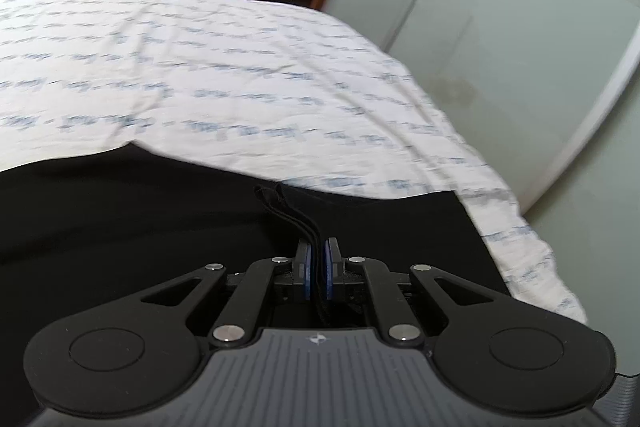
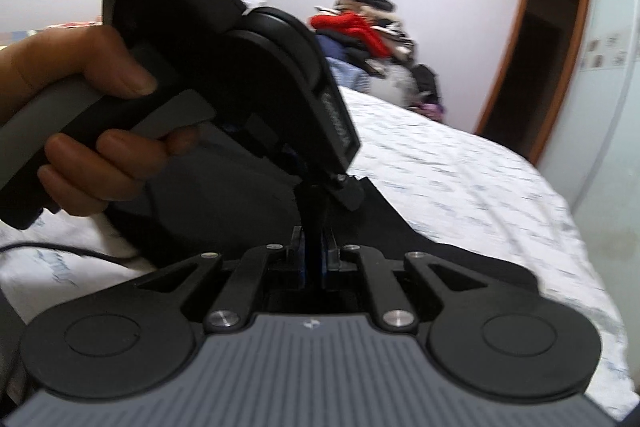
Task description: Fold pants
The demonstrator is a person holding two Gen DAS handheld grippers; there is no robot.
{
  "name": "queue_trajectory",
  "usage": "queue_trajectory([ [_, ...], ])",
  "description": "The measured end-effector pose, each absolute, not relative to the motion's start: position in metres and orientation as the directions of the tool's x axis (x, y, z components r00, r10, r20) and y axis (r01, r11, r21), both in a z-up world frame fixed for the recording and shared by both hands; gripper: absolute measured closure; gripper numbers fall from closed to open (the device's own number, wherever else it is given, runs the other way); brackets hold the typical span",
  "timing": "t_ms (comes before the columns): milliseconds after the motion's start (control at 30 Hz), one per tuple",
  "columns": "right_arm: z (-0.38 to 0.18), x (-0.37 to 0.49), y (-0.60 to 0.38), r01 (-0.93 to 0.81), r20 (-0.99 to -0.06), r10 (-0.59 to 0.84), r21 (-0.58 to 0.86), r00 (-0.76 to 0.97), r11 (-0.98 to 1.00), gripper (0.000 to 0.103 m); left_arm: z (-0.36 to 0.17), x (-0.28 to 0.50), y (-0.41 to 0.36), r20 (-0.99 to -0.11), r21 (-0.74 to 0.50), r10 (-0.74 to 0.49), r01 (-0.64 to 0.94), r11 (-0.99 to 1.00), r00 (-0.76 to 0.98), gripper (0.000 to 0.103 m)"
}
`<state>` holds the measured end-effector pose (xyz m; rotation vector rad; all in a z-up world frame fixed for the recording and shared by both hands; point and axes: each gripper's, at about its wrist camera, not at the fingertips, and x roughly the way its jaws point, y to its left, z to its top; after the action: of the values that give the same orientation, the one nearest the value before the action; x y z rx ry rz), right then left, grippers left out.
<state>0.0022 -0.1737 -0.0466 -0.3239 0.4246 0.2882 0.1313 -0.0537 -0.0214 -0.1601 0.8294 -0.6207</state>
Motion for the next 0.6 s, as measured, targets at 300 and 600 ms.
queue_trajectory([
  [300,-0.061,0.013,-0.154,-0.433,-0.535,0.263,-0.221,0.803,0.874,0.093,-0.032,0.132,-0.022,-0.717,-0.294,-0.463,0.375,0.879,0.521,0.094],
  [600,-0.024,0.030,-0.256,-0.198,-0.504,0.090,-0.165,0.859,0.966,0.091,-0.015,0.144,-0.057,-0.702,-0.213,-0.454,0.446,0.869,0.549,0.093],
])
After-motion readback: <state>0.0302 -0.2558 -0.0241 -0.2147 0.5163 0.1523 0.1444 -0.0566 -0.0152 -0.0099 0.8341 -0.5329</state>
